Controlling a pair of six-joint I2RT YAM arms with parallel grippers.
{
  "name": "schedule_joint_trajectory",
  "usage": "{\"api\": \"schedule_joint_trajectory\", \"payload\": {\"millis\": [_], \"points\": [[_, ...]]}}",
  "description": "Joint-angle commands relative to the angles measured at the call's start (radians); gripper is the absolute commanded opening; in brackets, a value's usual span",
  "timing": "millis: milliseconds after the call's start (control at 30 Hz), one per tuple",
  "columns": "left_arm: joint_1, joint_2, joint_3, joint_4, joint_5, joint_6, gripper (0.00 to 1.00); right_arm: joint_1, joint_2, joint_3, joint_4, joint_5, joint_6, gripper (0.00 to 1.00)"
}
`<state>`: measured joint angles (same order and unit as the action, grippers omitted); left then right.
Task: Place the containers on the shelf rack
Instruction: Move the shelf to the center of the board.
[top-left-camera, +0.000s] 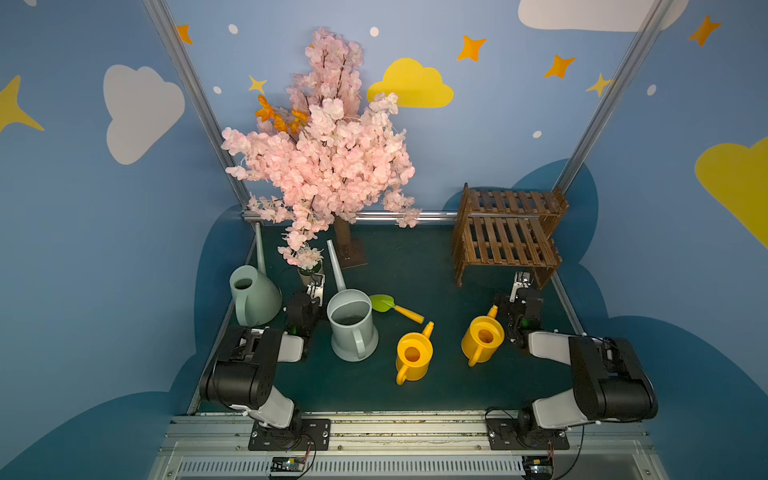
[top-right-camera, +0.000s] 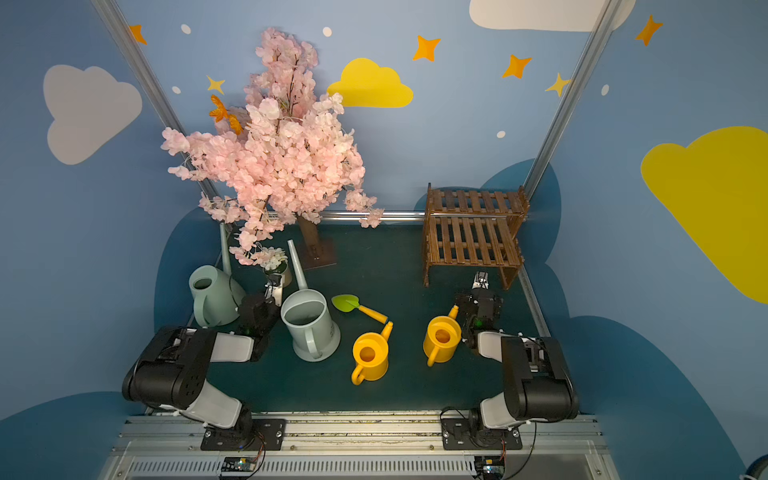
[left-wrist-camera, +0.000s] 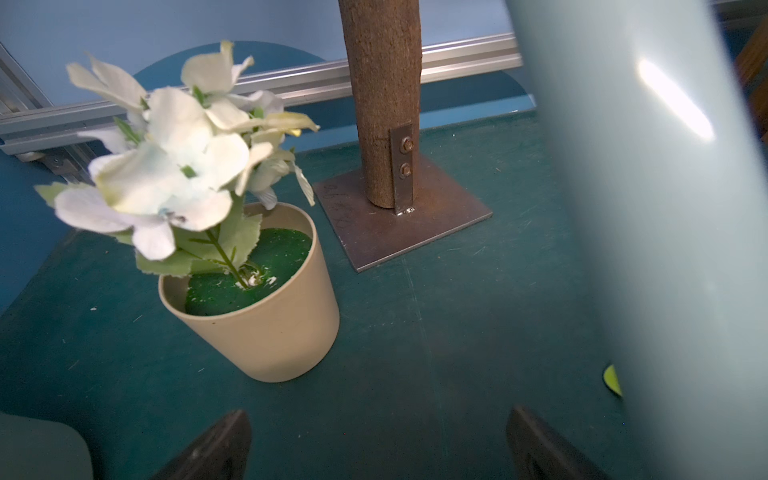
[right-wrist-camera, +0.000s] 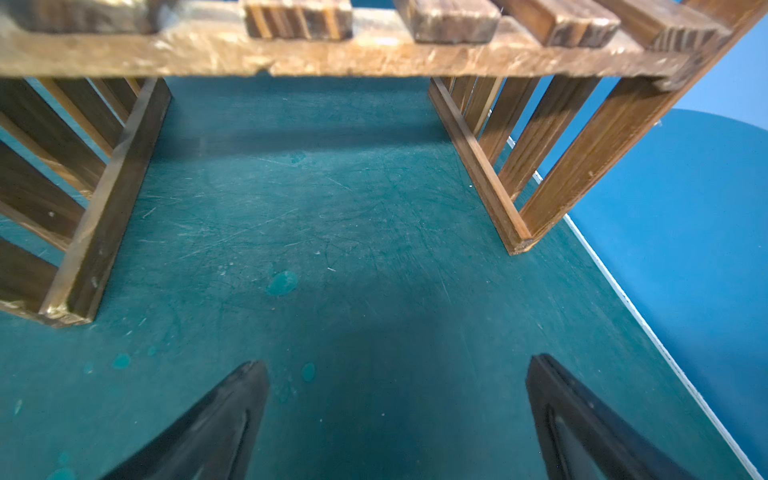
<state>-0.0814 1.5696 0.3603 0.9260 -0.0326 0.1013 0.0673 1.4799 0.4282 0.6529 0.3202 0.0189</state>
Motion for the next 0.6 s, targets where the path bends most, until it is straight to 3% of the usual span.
{"api": "schedule_joint_trajectory", "payload": {"millis": [0, 567], "points": [[0.0, 0.004, 0.006, 0.016, 0.006, -0.003, 1.0, 0.004, -0.016, 0.011, -0.008, 0.0, 0.001, 0.98], [0.0, 0.0, 0.003, 0.026, -0.001, -0.005, 1.0, 0.004, -0.018, 0.011, -0.007, 0.0, 0.001, 0.98]]}}
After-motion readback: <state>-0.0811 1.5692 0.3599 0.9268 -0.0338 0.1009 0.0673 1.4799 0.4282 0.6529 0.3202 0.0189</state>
